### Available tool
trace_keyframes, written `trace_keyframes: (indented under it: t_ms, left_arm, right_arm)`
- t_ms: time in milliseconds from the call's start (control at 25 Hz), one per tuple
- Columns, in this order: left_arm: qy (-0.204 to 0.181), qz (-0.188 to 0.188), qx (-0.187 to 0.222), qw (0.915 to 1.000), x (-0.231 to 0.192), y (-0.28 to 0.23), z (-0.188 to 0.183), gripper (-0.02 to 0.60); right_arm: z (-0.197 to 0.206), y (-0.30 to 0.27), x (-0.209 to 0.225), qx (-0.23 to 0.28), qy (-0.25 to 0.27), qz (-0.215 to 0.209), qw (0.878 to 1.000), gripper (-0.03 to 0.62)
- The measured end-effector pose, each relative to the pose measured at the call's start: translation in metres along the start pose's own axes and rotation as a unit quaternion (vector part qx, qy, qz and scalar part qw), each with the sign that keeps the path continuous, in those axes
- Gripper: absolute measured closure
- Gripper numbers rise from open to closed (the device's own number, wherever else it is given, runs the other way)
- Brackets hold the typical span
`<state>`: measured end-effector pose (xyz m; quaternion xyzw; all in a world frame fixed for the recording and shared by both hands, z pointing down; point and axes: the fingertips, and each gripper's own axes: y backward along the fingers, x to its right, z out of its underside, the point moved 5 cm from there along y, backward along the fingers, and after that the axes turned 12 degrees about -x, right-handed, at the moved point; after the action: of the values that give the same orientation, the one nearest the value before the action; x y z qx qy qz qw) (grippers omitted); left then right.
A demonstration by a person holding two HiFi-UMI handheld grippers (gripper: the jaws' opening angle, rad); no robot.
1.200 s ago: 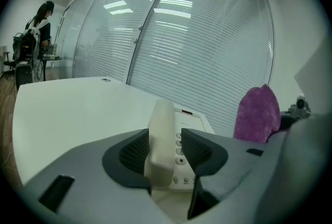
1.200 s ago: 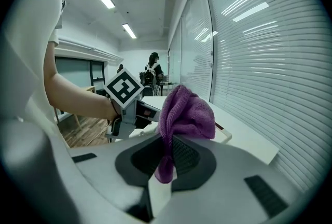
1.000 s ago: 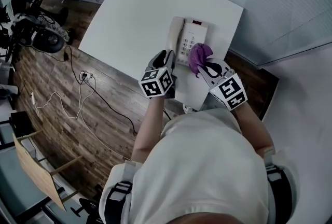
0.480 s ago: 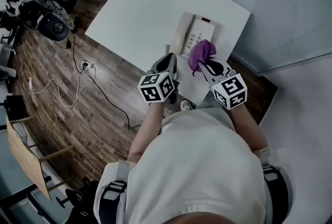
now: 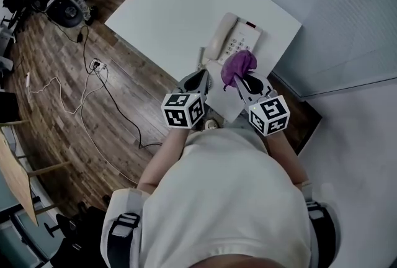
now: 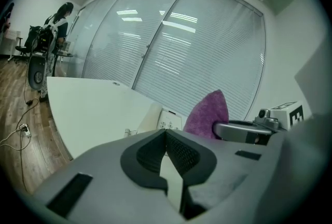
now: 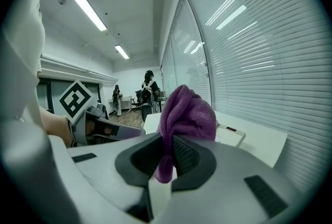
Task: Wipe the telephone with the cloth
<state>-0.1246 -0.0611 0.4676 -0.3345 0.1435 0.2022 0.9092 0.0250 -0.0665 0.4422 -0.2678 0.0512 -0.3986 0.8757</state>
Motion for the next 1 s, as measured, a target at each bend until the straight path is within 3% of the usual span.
trace_keyframes:
  t_ms: [1000]
  left_arm:
    - [0.009, -0.014, -0.004, 0.9999, -0.012, 0.013, 0.02, 0.56]
  right_arm:
    - [0.006, 0.002, -0.02, 0.007, 0.005, -0.017, 1.0, 0.549]
